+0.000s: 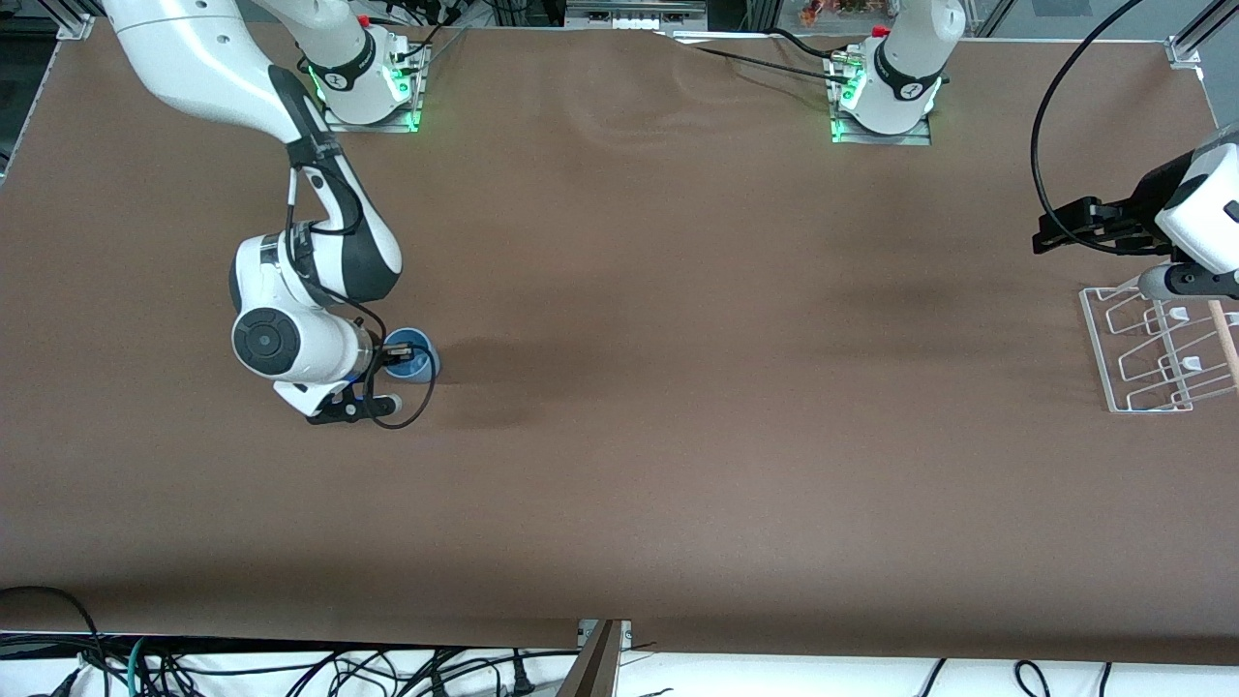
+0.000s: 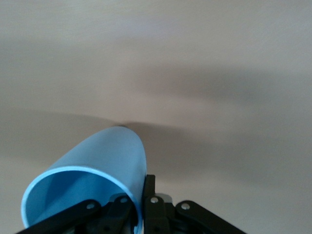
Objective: Transfer cup to left arm and place on rack
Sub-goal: 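Close the right gripper on the blue cup and lift it, then carry the cup toward the left gripper while the left gripper reaches it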
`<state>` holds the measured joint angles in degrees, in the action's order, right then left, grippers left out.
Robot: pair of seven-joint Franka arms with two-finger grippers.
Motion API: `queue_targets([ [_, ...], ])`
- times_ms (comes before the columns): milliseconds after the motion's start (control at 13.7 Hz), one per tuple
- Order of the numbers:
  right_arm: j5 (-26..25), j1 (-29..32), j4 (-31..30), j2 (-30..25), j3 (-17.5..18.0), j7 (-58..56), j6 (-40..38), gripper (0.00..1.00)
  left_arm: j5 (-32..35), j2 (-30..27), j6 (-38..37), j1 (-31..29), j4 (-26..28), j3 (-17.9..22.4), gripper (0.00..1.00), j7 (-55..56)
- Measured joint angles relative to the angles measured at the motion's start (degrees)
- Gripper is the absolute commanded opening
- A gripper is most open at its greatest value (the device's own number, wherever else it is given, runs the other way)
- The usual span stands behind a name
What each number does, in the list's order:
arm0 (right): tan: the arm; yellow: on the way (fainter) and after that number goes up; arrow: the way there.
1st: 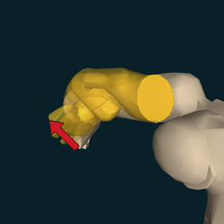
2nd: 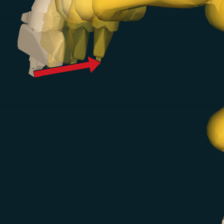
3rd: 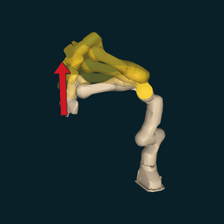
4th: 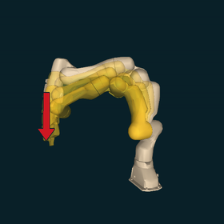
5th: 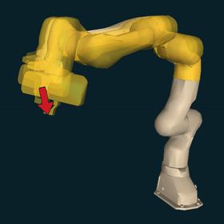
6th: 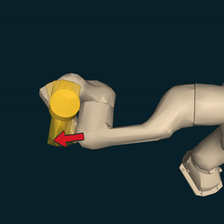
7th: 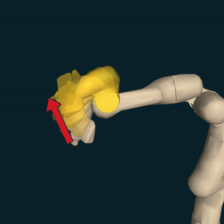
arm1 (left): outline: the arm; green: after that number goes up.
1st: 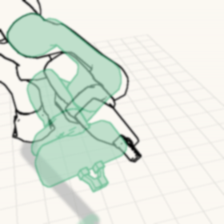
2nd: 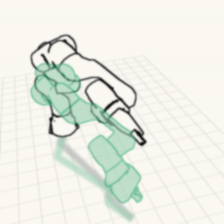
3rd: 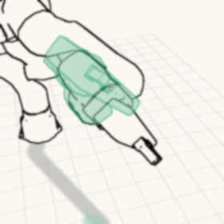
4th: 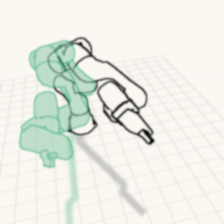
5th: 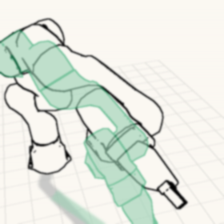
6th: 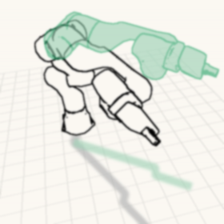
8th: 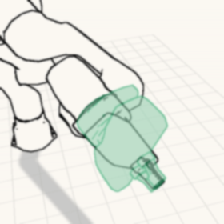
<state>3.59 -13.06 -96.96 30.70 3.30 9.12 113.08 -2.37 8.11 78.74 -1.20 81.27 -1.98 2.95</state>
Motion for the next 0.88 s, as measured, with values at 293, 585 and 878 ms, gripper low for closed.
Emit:
queue_targets([
  [293,10.9,-1.7,8.9,-1.5,4.0,13.3,-12.0,0.0,-0.9,0.0,-0.1,0.0,0.0,0.0,1.0,0.0],
  [585,28.8,-8.1,15.6,-1.5,6.0,33.4,-14.0,0.0,-6.6,0.5,-0.3,-0.2,0.7,0.0,1.0,-7.6],
  [878,45.9,-16.6,18.2,-0.3,6.5,51.3,-3.8,0.0,-12.5,2.9,-0.1,-0.2,1.8,0.1,1.0,-25.6],
])
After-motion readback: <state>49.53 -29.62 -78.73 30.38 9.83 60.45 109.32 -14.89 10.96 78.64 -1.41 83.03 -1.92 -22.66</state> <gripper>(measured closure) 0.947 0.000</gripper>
